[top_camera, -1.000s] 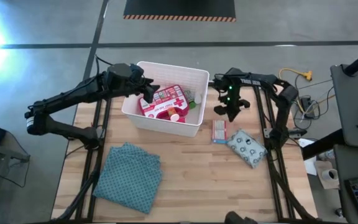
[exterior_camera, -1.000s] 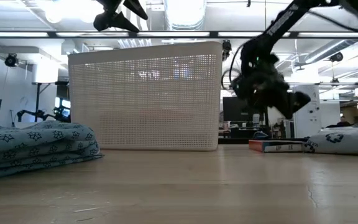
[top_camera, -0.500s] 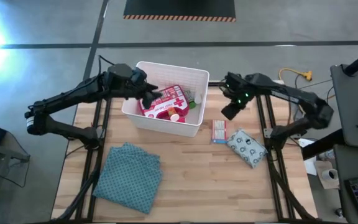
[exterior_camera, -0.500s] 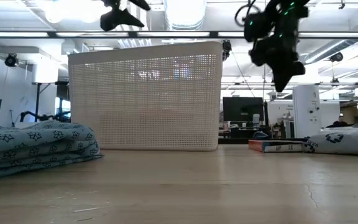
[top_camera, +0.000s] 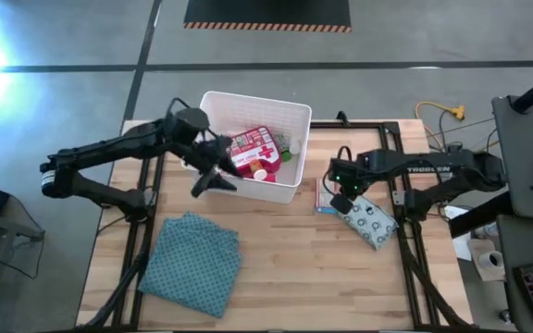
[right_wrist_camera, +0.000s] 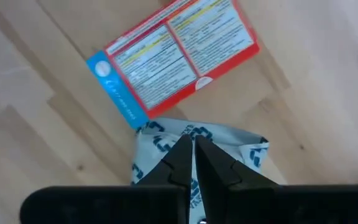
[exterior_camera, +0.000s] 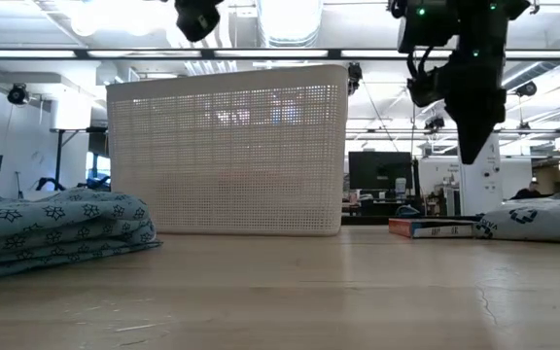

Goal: Pick & place medical supplies in basket/bin
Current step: Put the red medicine box into the white bin

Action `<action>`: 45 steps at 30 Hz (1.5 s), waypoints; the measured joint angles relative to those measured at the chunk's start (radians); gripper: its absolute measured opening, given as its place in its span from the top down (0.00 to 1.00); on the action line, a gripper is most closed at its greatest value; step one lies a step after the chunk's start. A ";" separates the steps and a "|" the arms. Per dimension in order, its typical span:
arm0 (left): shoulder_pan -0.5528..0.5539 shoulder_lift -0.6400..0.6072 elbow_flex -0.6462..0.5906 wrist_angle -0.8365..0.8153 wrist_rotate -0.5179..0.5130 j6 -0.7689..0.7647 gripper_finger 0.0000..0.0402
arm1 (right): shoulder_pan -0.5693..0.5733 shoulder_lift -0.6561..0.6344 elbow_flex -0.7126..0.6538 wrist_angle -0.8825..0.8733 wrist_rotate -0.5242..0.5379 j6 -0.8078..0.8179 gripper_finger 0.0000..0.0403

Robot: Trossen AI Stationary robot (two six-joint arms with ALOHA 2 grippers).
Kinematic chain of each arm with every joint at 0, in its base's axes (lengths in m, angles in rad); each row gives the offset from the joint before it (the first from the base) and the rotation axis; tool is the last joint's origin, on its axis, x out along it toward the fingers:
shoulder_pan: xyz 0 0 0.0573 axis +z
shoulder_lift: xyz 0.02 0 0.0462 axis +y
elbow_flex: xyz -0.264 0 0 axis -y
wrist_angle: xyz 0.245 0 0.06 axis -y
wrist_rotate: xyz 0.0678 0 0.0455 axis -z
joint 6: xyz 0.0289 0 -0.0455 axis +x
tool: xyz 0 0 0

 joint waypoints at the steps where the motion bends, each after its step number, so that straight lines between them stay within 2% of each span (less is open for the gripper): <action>1: -0.005 0.011 -0.004 -0.019 0.023 0.001 0.58 | 0.004 0.000 0.000 0.002 0.000 0.000 0.97; 4: -0.049 0.039 -0.008 -0.060 0.027 -0.006 0.69 | 0.006 -0.003 0.000 0.003 0.027 -0.001 0.97; 6: -0.097 0.054 -0.008 -0.073 -0.011 -0.013 0.78 | -0.007 -0.007 0.000 0.005 0.059 -0.011 0.97; 8: -0.163 0.064 -0.008 -0.070 -0.119 -0.030 0.87 | -0.022 -0.010 0.000 0.006 0.060 -0.043 0.97; 11: -0.266 0.079 -0.008 -0.073 -0.342 -0.056 0.98 | -0.027 -0.015 0.000 0.006 0.055 -0.080 0.97; 15: -0.365 0.124 -0.013 -0.074 -0.565 -0.139 0.99 | -0.026 -0.017 -0.002 0.020 0.053 -0.086 0.97; 19: -0.399 0.202 -0.036 -0.067 -0.695 -0.250 1.00 | -0.033 -0.017 -0.034 0.110 0.046 -0.119 0.97; 26: -0.397 0.360 -0.028 0.153 -0.924 -0.313 1.00 | -0.034 -0.017 -0.065 0.207 0.038 -0.140 0.97; 28: -0.392 0.398 -0.004 0.182 -0.965 -0.307 1.00 | -0.034 -0.019 -0.065 0.205 0.039 -0.137 0.97; 33: -0.378 0.455 0.044 0.180 -0.979 -0.302 1.00 | -0.034 -0.042 -0.068 0.183 0.038 -0.136 0.97; 37: -0.385 0.453 0.054 0.179 -0.974 -0.307 1.00 | -0.066 -0.051 -0.109 0.155 -0.090 -0.112 0.97; 43: -0.462 0.405 0.058 0.202 -0.961 -0.312 1.00 | -0.157 -0.047 -0.222 0.371 -0.098 0.065 0.97; 45: -0.490 0.396 0.058 0.197 -0.961 -0.313 1.00 | -0.173 -0.048 -0.249 0.448 -0.022 0.179 0.97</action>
